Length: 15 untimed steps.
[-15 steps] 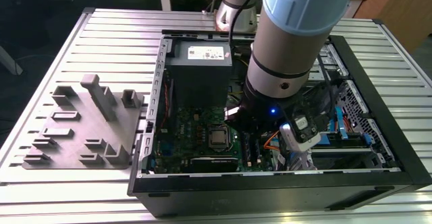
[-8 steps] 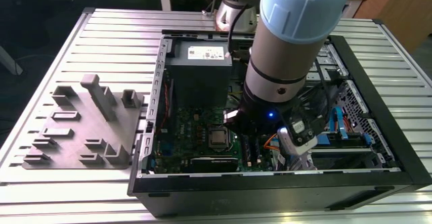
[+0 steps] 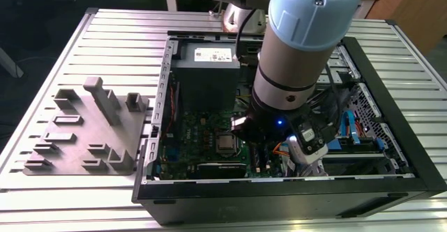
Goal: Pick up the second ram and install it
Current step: 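Press down the second ram until it locks into place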
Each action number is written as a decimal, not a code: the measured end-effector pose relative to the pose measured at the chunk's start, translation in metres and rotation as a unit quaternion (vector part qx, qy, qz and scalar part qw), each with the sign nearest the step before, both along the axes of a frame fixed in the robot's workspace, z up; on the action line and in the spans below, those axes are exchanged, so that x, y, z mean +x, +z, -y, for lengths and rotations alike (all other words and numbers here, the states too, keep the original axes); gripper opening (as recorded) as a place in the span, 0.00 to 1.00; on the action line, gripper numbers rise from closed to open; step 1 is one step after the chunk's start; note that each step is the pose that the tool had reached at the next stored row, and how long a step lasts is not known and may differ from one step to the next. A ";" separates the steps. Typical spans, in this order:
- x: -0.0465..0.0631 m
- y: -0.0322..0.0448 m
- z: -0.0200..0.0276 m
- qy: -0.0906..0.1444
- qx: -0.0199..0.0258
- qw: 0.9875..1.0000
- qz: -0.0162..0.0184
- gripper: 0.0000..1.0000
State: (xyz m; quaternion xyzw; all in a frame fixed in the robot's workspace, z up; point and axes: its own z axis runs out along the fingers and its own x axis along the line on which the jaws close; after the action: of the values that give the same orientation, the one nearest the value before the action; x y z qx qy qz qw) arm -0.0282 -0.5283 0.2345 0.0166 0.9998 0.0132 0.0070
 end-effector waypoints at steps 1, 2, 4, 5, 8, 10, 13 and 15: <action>0.000 -0.0011 0.0001 0.000 0.000 1.000 0.000 0.07; 0.000 -0.0023 0.0001 0.000 0.000 1.000 0.000 0.07; -0.001 -0.0044 0.0001 0.000 0.000 1.000 0.000 0.07; -0.001 -0.0050 0.0001 0.000 -0.001 1.000 0.000 0.07; -0.001 -0.0055 0.0001 0.000 -0.001 1.000 0.000 0.07; -0.001 -0.0076 0.0000 0.000 0.000 1.000 0.000 0.07; -0.001 -0.0098 0.0001 0.000 -0.001 1.000 0.000 0.07; -0.001 -0.0099 0.0001 0.000 -0.001 1.000 0.000 0.07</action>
State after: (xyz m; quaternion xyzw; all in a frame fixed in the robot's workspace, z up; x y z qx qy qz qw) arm -0.0288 -0.5284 0.2246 0.0165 0.9998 0.0125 0.0069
